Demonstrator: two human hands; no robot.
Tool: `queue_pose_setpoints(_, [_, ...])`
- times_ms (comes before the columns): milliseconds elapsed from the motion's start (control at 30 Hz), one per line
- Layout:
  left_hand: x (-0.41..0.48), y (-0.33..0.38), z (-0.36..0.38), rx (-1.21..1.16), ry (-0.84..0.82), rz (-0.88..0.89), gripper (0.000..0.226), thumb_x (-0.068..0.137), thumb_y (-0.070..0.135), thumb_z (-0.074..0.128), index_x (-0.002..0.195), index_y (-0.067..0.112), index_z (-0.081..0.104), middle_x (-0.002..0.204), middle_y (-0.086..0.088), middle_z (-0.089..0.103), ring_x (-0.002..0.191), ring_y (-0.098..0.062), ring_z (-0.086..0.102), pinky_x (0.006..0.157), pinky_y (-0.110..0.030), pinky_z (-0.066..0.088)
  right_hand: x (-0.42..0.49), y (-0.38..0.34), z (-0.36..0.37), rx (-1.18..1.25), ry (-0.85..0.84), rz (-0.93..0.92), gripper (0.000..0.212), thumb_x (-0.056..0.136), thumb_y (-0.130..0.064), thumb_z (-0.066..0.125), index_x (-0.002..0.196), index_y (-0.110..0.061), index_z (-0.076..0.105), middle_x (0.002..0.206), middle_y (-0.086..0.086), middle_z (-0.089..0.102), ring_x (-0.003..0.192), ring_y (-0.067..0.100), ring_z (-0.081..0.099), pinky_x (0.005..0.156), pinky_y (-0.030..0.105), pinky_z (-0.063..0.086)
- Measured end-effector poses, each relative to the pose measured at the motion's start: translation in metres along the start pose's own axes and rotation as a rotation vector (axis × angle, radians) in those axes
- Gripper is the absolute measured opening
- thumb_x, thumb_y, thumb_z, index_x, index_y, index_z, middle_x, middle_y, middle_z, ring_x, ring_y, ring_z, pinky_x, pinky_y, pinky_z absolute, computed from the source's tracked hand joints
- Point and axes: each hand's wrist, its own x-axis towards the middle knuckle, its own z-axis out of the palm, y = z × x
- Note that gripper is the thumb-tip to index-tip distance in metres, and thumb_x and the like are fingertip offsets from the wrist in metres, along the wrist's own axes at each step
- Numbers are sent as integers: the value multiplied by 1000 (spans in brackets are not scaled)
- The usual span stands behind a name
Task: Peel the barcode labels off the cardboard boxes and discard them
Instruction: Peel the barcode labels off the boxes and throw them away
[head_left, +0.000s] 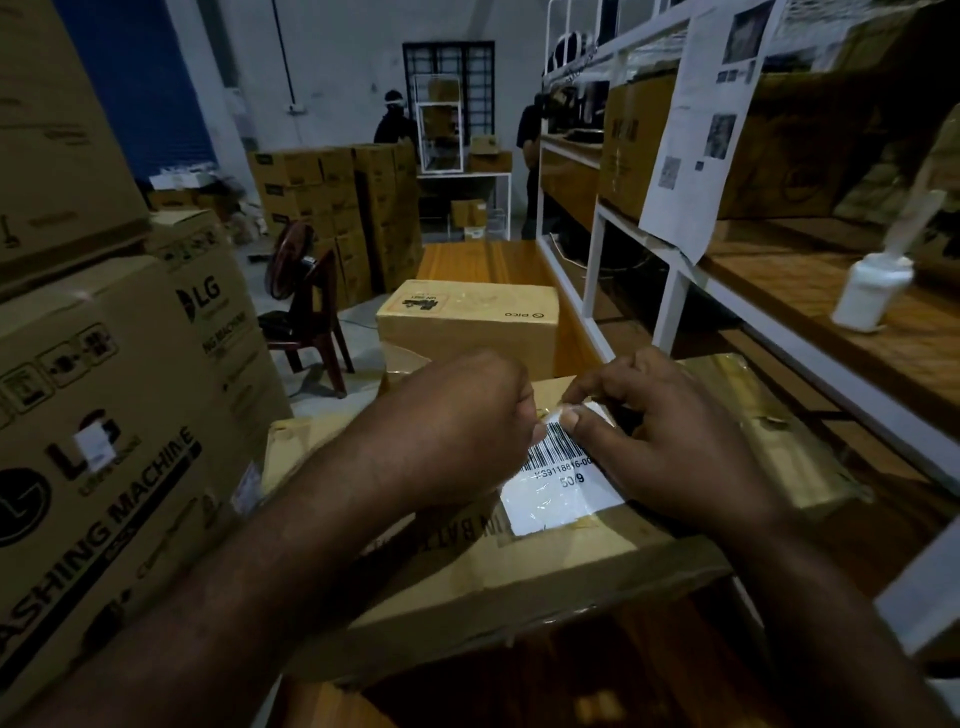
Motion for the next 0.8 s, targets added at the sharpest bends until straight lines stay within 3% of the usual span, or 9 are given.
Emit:
queue_pose_setpoints(100, [5,1,-3,-95,3,-24,16,92,39,61,98,24,60,95,7,63,87,-10,60,73,-30,52,2,1,1,14,-21,-23,23,79,-60,57,95,-44,58,96,-20,44,95,7,48,76,40,51])
queue_pose_setpoints(233, [14,0,-9,-114,-51,-55,49,81,39,75,123,26,53,109,6,64,94,-11,60,72,-26,51,3,1,1,-6,-31,-34,21,78,-58,57,94,-43,57,98,-23,43,99,7,44,74,34,46])
queue_pose_setpoints(300, [17,0,-10,-95,-80,-45,48,80,32,77,123,26,56,107,6,65,95,-11,61,73,-26,51,2,2,1,-8,-25,-38,20,79,-54,59,94,-41,58,98,-22,44,101,7,45,73,28,44])
queue_pose_setpoints(367, [20,-1,-9,-144,-108,-10,40,81,30,76,118,27,61,98,9,65,89,-8,62,65,-25,48,2,3,1,5,-19,-25,22,79,-53,60,98,-42,58,101,-20,45,105,8,46,75,25,45])
queue_pose_setpoints(467, [21,-2,-8,-259,-136,41,21,86,27,72,106,29,68,83,10,65,76,-5,63,54,-20,44,3,6,2,-16,-19,-20,35,81,-54,58,113,-40,58,104,-16,47,105,10,48,80,34,49])
queue_pose_setpoints(533, [22,-5,-8,-311,-139,64,18,87,23,70,104,30,69,88,9,68,82,-6,66,61,-23,53,5,7,2,-34,-25,-27,41,79,-58,56,115,-38,60,102,-15,47,103,10,47,77,33,47])
queue_pose_setpoints(633, [22,-11,-6,-381,-145,108,21,87,16,70,103,29,68,90,10,68,84,-4,66,67,-20,53,6,7,2,39,-11,-21,29,74,-55,58,98,-40,61,97,-13,48,91,6,48,68,24,38])
queue_pose_setpoints(700, [23,-15,-6,-425,-148,124,23,86,11,70,101,28,68,87,8,69,81,-4,67,65,-20,53,6,7,1,154,-12,-16,23,71,-55,61,87,-38,59,93,-9,53,86,11,53,65,31,44])
queue_pose_setpoints(800, [24,-19,-5,-519,-138,126,24,86,7,70,104,22,69,88,1,72,81,-10,70,70,-27,59,5,6,-1,346,-32,3,22,72,-50,66,84,-33,58,88,2,61,81,26,62,67,55,53])
